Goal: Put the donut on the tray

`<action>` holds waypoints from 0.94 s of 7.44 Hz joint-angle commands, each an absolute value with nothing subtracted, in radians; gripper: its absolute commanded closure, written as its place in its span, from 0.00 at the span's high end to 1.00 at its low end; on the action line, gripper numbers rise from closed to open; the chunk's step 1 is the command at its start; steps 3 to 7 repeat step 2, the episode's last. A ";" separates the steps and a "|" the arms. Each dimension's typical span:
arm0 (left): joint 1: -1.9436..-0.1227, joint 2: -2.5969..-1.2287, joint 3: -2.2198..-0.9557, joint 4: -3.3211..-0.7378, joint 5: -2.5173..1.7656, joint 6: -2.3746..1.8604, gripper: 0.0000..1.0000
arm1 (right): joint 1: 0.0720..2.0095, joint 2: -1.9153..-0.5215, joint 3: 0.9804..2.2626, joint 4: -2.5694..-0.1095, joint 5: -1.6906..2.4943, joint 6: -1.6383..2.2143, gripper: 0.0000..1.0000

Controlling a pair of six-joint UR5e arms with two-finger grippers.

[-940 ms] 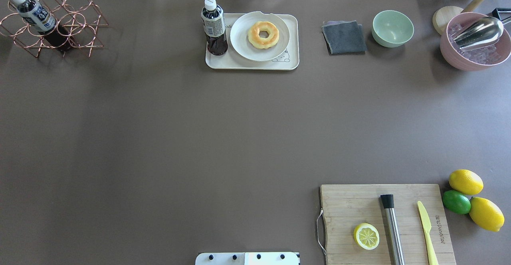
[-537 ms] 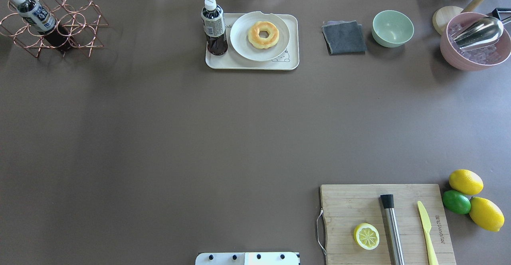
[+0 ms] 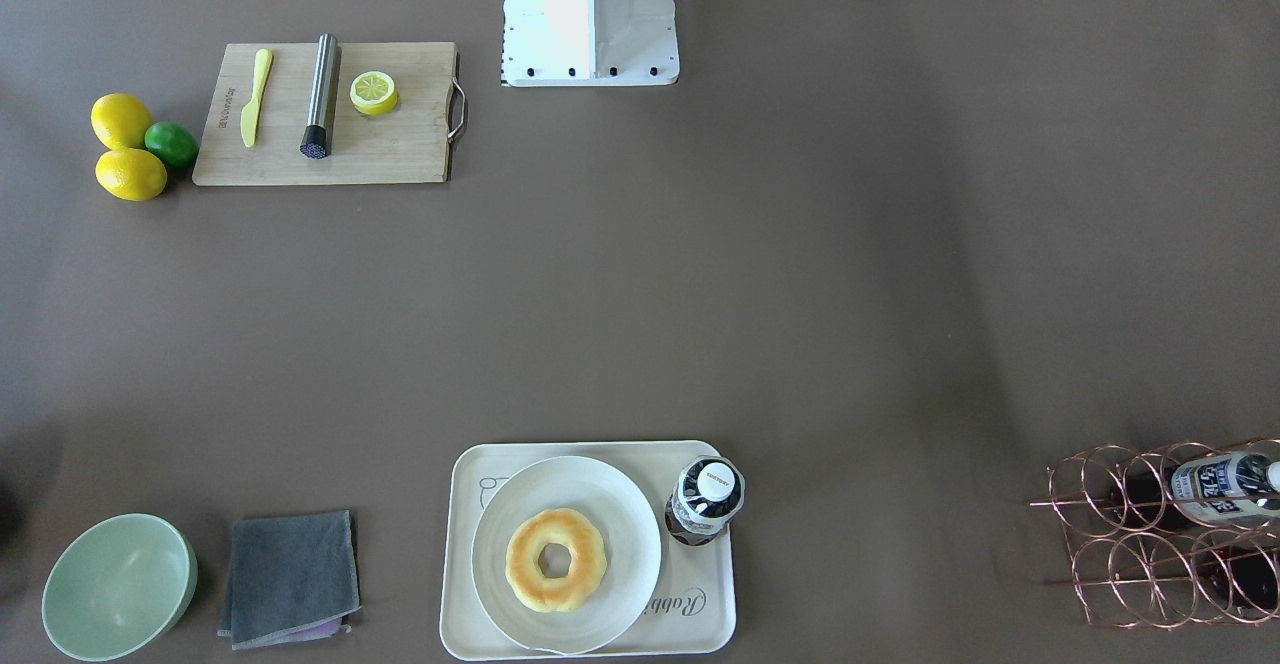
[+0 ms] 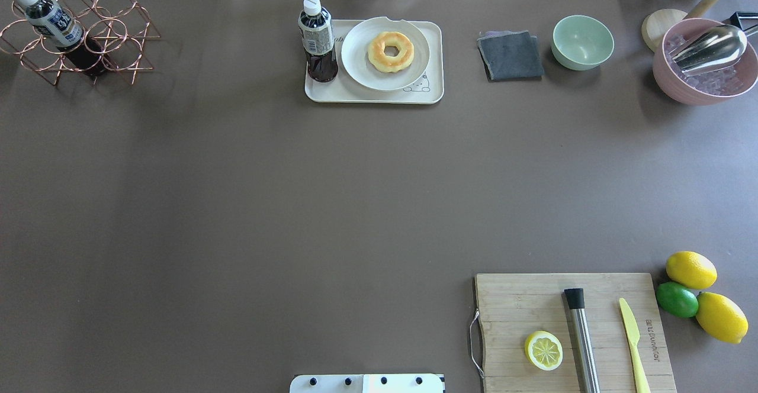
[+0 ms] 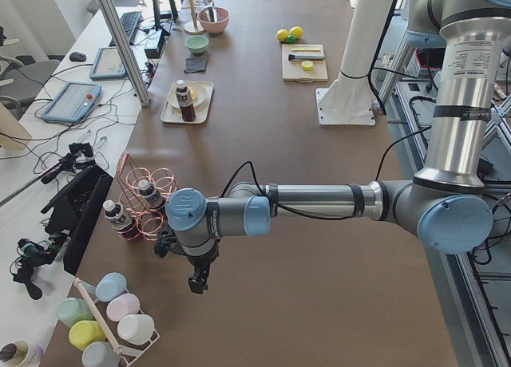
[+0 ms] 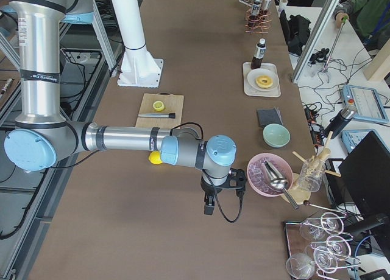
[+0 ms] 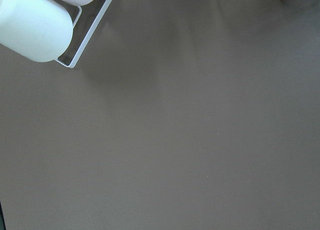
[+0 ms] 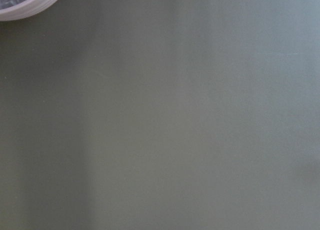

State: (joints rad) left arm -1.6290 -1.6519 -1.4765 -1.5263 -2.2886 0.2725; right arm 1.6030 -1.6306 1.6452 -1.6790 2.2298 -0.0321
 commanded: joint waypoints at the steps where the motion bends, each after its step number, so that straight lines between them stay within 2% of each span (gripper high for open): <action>1: -1.628 -1.652 -1.476 -1.525 -2.296 0.273 1.00 | 1.603 -1.631 1.649 -1.678 2.229 -0.031 1.00; 7: -1.629 -1.648 -1.477 -1.534 -2.319 0.273 1.00 | 1.603 -1.631 1.649 -1.678 2.229 -0.031 1.00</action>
